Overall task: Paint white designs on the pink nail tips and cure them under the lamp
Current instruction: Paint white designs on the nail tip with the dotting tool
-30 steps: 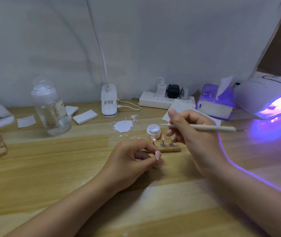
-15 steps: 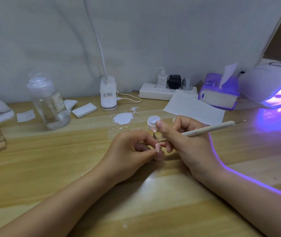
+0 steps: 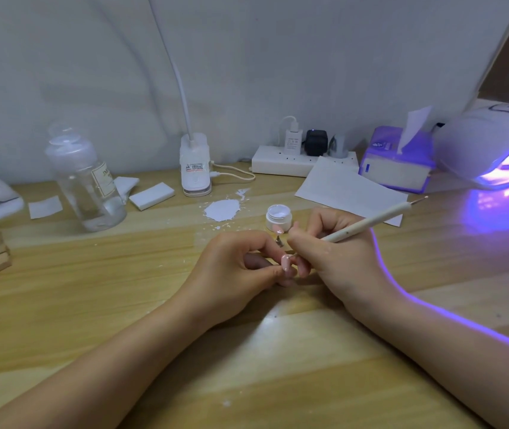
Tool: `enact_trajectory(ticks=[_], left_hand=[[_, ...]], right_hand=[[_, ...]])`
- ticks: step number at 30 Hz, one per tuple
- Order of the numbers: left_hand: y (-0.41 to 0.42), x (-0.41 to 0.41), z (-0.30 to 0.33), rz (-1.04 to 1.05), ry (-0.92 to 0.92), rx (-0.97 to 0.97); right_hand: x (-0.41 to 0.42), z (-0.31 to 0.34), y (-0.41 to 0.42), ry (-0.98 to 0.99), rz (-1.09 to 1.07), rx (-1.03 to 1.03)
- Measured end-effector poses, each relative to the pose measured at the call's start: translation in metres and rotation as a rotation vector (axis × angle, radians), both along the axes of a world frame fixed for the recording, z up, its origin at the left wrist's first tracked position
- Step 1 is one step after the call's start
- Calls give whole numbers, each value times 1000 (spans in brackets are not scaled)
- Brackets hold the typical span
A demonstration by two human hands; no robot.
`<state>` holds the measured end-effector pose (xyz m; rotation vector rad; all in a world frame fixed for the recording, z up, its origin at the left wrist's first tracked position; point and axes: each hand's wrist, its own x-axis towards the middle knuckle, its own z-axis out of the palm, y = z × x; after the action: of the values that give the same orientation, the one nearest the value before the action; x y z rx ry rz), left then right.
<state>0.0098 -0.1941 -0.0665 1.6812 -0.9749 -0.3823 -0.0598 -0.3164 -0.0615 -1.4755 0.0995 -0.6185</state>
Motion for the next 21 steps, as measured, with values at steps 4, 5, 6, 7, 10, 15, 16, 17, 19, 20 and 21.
enact_trajectory(ticks=[4, 5, 6, 7, 10, 15, 16, 17, 19, 20, 21], left_hand=[[0, 1, 0, -7, 0, -5], [0, 1, 0, -8, 0, -5], [0, 0, 0, -7, -1, -4], [0, 0, 0, -5, -3, -3], [0, 1, 0, -4, -9, 2], [-1, 1, 0, 7, -19, 22], [-1, 0, 0, 10, -18, 24], [-1, 0, 0, 11, -17, 25], [-1, 0, 0, 11, -16, 23], [-1, 0, 0, 11, -18, 23], [-1, 0, 0, 11, -19, 24]], right_hand=[[0, 0, 0, 3, -4, -13], [0, 0, 0, 3, -3, -15], [0, 0, 0, 2, 0, -15], [0, 0, 0, 2, 4, -13], [0, 0, 0, 3, 4, -15], [0, 0, 0, 7, 5, -19], [0, 0, 0, 7, 5, -22], [0, 0, 0, 7, 6, -25], [-1, 0, 0, 9, 11, -23], [0, 0, 0, 11, 13, -20], [0, 0, 0, 12, 13, -18]])
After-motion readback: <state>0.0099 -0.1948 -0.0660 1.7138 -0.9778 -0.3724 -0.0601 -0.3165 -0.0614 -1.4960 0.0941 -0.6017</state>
